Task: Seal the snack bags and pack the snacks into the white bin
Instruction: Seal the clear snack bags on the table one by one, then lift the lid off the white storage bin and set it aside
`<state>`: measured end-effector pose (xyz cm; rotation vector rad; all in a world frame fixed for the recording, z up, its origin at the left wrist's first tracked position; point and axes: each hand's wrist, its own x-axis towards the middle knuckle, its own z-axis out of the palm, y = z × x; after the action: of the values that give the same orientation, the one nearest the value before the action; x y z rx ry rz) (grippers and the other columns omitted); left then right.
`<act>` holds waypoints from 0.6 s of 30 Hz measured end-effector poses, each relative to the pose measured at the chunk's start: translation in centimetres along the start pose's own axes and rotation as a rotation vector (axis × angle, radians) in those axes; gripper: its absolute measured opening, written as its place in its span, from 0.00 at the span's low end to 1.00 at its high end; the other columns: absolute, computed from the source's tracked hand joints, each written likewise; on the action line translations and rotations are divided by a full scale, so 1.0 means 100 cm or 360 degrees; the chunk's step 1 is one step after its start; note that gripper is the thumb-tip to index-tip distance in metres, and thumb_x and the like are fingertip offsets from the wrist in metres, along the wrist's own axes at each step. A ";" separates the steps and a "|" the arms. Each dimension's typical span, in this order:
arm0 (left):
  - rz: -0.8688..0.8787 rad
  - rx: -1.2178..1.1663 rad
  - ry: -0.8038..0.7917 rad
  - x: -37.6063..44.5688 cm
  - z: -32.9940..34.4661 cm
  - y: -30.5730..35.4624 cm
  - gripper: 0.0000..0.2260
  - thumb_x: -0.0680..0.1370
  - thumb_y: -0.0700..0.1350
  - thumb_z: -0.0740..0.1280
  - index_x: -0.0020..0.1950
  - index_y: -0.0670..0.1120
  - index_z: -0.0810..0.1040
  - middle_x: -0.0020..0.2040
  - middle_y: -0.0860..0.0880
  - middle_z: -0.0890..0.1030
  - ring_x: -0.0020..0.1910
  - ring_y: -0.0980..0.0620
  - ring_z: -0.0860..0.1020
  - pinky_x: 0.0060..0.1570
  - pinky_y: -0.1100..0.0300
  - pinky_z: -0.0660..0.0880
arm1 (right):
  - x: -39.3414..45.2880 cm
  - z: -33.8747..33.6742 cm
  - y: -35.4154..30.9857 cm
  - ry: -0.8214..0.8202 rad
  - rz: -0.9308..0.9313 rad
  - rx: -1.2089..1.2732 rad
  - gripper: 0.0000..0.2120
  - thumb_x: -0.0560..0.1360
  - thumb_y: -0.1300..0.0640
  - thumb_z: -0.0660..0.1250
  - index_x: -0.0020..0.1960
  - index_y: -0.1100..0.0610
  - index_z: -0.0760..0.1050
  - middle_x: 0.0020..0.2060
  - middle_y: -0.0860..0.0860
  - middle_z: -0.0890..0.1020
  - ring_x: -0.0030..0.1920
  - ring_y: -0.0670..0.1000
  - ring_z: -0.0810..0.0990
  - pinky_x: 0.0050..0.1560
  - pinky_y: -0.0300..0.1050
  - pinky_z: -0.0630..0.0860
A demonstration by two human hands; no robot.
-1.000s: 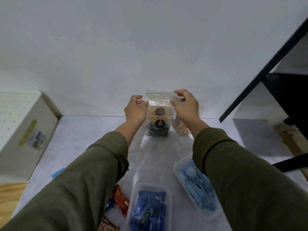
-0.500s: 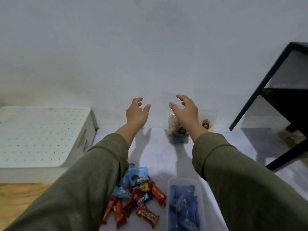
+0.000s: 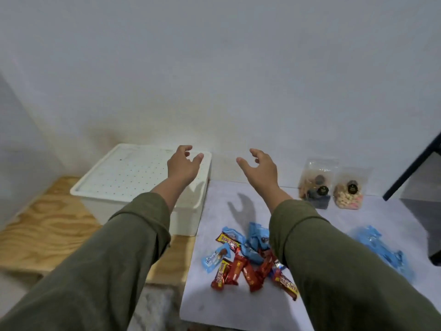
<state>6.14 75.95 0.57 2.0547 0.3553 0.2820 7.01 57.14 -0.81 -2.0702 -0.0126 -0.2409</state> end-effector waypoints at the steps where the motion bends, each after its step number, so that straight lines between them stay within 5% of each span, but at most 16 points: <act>1: -0.0013 -0.0009 0.0029 0.001 -0.012 -0.006 0.20 0.77 0.51 0.65 0.68 0.48 0.69 0.66 0.47 0.74 0.63 0.48 0.74 0.64 0.54 0.69 | -0.002 0.011 -0.005 -0.0046 -0.0014 -0.0006 0.27 0.74 0.46 0.67 0.69 0.56 0.68 0.67 0.53 0.71 0.67 0.53 0.70 0.67 0.48 0.68; 12: -0.0215 0.0210 0.0281 0.023 -0.124 -0.103 0.21 0.78 0.53 0.65 0.68 0.46 0.69 0.66 0.46 0.74 0.65 0.45 0.72 0.64 0.51 0.67 | -0.029 0.129 -0.030 -0.0370 0.0013 -0.0059 0.30 0.73 0.45 0.68 0.71 0.54 0.65 0.69 0.52 0.68 0.69 0.53 0.68 0.67 0.47 0.65; 18: -0.0330 0.0502 0.0253 0.057 -0.160 -0.170 0.23 0.76 0.55 0.66 0.69 0.47 0.69 0.71 0.42 0.66 0.71 0.41 0.64 0.67 0.43 0.63 | -0.047 0.176 -0.020 -0.0219 0.0195 -0.0201 0.32 0.71 0.42 0.69 0.70 0.53 0.66 0.69 0.53 0.66 0.71 0.53 0.65 0.70 0.55 0.64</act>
<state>3.65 98.84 -6.33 2.2857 0.7458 0.2761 5.07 73.77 -8.21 -2.2009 0.0468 -0.0243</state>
